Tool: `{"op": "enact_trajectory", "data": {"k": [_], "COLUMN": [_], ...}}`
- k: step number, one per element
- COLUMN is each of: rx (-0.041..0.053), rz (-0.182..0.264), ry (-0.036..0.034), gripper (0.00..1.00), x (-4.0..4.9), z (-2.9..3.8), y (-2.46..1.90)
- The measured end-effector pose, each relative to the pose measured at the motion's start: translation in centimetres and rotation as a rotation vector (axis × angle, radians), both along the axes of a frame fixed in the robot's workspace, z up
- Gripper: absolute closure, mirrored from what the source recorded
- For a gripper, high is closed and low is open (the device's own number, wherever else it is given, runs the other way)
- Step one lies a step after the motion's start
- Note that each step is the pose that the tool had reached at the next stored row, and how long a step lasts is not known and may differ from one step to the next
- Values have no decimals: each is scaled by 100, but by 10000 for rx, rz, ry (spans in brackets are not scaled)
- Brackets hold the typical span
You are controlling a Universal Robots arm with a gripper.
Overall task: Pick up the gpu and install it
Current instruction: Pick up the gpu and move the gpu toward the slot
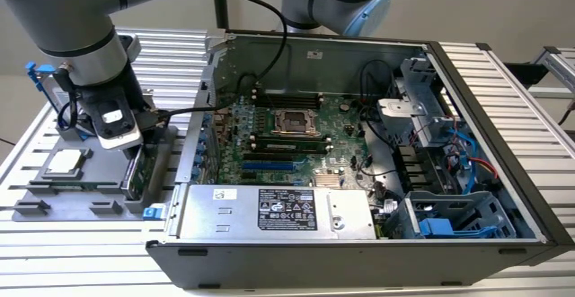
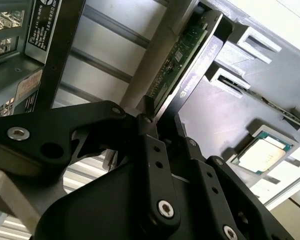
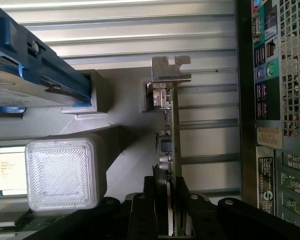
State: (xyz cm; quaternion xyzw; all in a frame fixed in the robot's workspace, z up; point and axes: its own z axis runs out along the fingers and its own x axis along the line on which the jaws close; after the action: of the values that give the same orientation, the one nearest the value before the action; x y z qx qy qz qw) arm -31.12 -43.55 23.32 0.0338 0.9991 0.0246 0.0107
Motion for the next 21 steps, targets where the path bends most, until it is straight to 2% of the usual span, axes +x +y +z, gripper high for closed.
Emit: {"op": "enact_trajectory", "data": {"k": [21], "rx": [1], "rz": [0], "ry": [0], "gripper": [100], "x": [0], "z": [-9], "y": [4]}}
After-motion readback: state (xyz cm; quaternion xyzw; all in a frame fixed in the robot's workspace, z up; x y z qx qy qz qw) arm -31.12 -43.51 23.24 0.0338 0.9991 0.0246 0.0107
